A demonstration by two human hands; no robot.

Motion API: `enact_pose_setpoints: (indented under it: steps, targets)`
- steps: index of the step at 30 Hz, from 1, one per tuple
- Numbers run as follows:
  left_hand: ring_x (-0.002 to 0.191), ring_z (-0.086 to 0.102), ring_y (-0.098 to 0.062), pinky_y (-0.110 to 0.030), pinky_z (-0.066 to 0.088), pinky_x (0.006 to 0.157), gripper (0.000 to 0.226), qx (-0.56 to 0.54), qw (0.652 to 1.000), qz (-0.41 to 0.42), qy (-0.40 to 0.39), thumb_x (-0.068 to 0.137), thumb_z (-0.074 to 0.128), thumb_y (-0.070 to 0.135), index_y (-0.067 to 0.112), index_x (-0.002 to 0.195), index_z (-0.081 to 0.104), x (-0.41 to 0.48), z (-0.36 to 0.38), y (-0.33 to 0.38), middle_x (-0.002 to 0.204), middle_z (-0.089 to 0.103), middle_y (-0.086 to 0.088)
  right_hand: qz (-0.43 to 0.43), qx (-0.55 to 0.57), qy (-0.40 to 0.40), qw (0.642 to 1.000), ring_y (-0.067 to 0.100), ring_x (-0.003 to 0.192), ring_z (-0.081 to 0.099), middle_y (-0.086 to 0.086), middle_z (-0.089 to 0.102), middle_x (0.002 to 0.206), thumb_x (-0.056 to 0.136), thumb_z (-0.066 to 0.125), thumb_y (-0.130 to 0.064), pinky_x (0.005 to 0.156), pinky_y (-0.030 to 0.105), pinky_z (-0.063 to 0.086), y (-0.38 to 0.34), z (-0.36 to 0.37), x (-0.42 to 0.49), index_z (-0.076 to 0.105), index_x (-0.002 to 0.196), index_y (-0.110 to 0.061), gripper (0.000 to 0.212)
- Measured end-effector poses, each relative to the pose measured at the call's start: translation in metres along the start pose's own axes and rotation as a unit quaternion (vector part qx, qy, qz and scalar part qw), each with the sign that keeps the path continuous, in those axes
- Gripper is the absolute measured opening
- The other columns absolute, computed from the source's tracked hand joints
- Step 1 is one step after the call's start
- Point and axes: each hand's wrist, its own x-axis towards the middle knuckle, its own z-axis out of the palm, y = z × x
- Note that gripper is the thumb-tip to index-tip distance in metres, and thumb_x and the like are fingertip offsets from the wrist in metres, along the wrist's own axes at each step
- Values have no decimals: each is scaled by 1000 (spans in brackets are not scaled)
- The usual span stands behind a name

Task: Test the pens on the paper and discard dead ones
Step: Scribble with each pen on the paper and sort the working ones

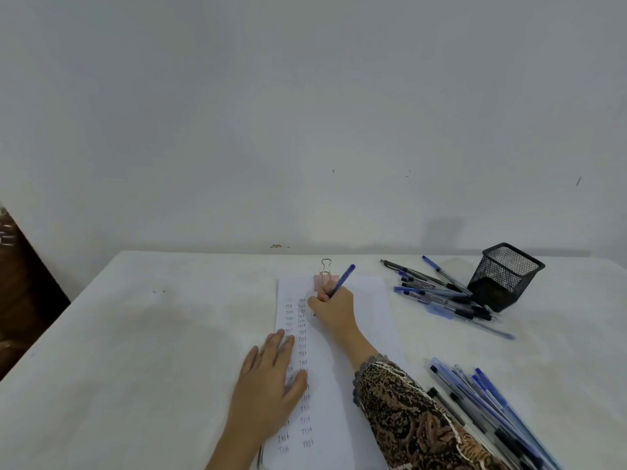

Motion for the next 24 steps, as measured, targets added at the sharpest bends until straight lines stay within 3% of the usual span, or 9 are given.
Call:
enact_pose_setpoints:
  steps: [4,9,24]
  targets:
    - [141,-8,-1,-19,-15,108,90,17,1000,-3,-5,66,-12,64,29,147,1,-1,-3,3,149,-15,18,1,-10,-3,1000,5,45,22,-8,25,52,72,52,11,52,18,27,-1,0,2,22,52,-19,46]
    - [142,-2,-3,-19,-14,107,89,2,1000,-1,-4,68,-7,64,27,148,8,-1,-3,2,155,-2,11,-7,-9,19,1000,10,50,22,-7,25,53,72,52,10,53,18,27,0,0,1,22,52,-20,46]
    - [142,-3,-1,-18,-15,108,88,-3,1000,-2,-7,69,-6,65,28,148,8,-1,-2,1,155,-2,13,-15,-17,18,1000,4,42,23,-7,24,52,73,51,13,49,15,25,3,-1,1,22,53,-19,48]
